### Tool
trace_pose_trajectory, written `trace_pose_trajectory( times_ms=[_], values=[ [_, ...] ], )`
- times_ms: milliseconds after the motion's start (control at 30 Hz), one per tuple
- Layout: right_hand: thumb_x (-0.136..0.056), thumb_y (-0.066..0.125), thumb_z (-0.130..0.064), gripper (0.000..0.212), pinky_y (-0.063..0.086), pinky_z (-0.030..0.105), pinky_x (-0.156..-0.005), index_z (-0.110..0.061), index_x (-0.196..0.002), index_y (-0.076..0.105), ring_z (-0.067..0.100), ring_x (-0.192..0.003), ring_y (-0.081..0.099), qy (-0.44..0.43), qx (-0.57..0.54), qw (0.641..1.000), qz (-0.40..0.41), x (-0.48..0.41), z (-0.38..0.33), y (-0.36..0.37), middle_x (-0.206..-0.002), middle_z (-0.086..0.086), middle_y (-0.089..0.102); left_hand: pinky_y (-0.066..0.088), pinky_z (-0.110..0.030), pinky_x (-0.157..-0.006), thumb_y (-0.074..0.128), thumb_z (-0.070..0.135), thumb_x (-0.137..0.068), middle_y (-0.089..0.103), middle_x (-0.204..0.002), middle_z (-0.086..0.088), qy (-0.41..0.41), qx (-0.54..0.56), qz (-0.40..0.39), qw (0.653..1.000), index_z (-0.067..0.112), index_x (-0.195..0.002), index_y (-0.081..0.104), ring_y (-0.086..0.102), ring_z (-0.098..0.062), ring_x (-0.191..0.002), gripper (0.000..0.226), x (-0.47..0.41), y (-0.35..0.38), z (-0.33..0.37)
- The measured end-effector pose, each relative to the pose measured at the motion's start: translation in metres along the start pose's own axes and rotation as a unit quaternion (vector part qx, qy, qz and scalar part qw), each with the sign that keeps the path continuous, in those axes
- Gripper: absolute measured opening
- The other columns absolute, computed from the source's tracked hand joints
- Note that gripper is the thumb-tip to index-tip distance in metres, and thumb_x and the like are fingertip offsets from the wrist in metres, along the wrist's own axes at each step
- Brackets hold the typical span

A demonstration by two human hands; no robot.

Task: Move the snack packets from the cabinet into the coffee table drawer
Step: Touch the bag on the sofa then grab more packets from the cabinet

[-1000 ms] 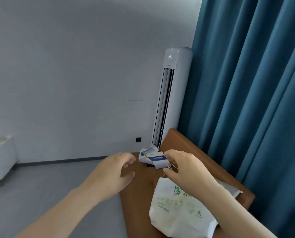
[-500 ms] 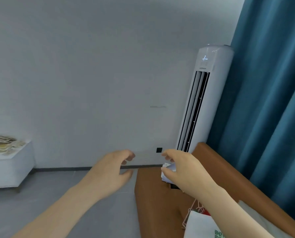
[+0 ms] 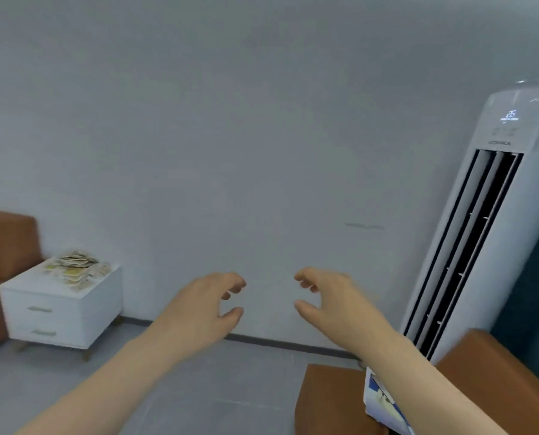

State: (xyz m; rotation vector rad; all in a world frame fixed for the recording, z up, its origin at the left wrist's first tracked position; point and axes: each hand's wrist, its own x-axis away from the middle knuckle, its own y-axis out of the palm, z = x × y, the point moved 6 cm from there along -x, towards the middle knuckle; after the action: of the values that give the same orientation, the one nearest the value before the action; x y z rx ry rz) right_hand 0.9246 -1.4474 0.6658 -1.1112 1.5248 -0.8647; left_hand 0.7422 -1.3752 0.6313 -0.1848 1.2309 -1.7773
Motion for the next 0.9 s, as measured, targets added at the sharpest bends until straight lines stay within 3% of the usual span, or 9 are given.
trace_pose_trajectory(
  times_ms=[400,900],
  values=[
    [-0.091,0.053,-0.035,0.042,0.041,0.023,-0.093,-0.027,-0.132,0.047,0.007,-0.115,0.051,-0.121,-0.042,0.991,-0.033,-0.212,-0.036,0.090,-0.125,-0.010,0.058,0.045,-0.022,-0.092,0.058,0.035,-0.087,0.054,-0.112,0.024,-0.110,-0.062,0.062,0.990,0.038,-0.121,0.050,0.053,0.006,-0.101,0.035,-0.103,-0.031,-0.150],
    [-0.092,0.052,-0.036,0.043,0.040,0.021,-0.096,-0.028,-0.134,0.045,0.005,-0.116,0.050,-0.169,-0.079,0.979,-0.087,-0.437,-0.138,0.226,-0.127,-0.011,0.056,0.042,-0.016,-0.090,0.057,0.032,-0.089,0.053,-0.114,0.023,-0.186,-0.084,0.071,0.976,0.035,-0.124,0.050,0.051,0.004,-0.101,0.035,-0.201,-0.098,-0.372]
  ],
)
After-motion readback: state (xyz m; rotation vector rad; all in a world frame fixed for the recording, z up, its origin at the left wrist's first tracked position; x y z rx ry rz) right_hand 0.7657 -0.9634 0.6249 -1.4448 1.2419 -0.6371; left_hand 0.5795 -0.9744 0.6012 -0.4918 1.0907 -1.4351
